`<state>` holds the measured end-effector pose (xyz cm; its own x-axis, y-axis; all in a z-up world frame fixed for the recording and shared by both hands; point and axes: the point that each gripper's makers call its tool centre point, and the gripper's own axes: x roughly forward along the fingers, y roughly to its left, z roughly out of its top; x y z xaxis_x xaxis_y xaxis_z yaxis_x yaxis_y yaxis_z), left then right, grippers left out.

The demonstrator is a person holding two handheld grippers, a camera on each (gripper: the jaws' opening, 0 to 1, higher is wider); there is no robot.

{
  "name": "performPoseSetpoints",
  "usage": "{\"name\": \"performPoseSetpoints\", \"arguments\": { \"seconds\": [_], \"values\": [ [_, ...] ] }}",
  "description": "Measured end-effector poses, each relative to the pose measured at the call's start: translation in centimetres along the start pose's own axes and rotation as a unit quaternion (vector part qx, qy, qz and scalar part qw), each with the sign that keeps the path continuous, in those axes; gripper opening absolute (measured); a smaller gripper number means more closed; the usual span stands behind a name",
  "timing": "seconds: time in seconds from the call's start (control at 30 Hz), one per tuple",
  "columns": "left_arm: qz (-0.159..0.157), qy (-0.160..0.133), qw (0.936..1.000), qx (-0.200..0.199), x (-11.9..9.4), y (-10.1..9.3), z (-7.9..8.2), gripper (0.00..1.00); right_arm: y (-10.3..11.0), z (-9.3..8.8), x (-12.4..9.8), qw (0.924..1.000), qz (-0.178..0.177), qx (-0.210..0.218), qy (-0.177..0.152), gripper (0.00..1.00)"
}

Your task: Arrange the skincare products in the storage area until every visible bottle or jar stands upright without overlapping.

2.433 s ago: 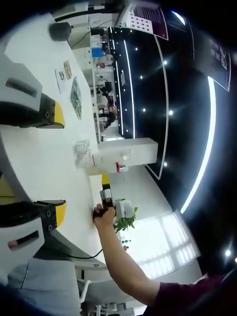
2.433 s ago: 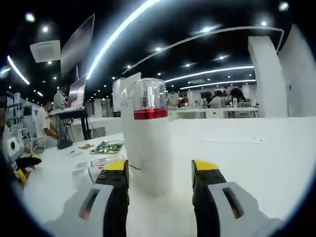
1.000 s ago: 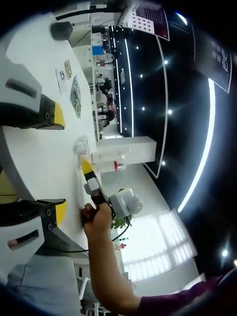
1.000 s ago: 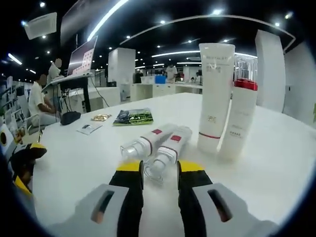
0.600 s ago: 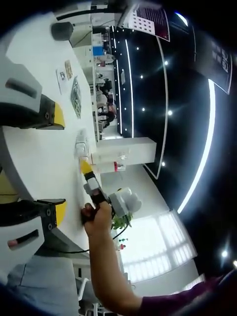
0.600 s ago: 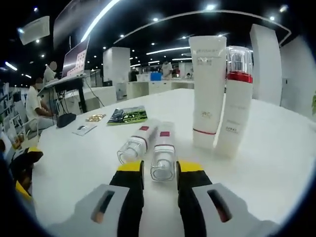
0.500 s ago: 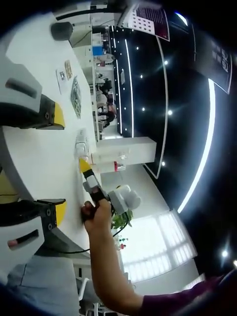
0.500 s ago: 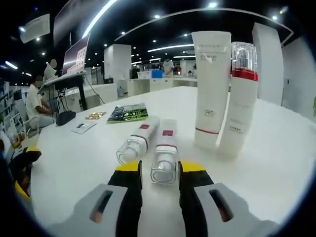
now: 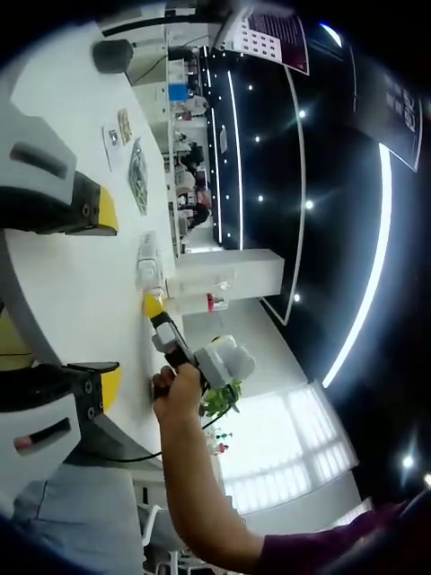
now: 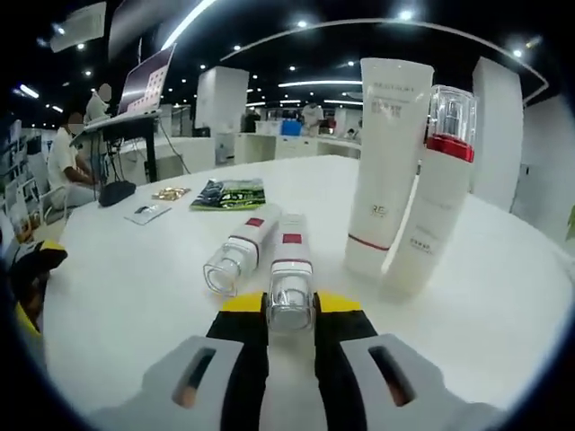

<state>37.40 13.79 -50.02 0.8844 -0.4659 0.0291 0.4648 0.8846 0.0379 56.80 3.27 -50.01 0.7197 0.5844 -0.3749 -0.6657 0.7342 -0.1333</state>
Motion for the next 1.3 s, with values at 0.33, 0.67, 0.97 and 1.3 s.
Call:
{"name": "performPoseSetpoints", "arguments": {
  "seconds": [0.33,0.67,0.97,1.3],
  "values": [
    [-0.001,-0.002,1.0000,-0.007,-0.1,0.0,0.1,0.59,1.9,3.3,-4.1,0.9898,0.101,-0.100,-0.016,0.16],
    [-0.005,-0.011,0.9991,-0.040,-0.2,0.0,0.5,0.58,7.7,5.3,-8.8,0.9417,0.283,-0.181,-0.020,0.16],
    [-0.016,-0.045,0.9981,-0.040,-0.7,-0.6,1.9,0.58,11.2,3.9,-11.9,0.8828,0.366,-0.294,0.028,0.16],
    [-0.086,-0.049,0.9944,-0.036,-0.9,-3.5,2.4,0.48,13.8,1.5,-14.8,0.7952,0.423,-0.419,0.115,0.16]
  ]
}}
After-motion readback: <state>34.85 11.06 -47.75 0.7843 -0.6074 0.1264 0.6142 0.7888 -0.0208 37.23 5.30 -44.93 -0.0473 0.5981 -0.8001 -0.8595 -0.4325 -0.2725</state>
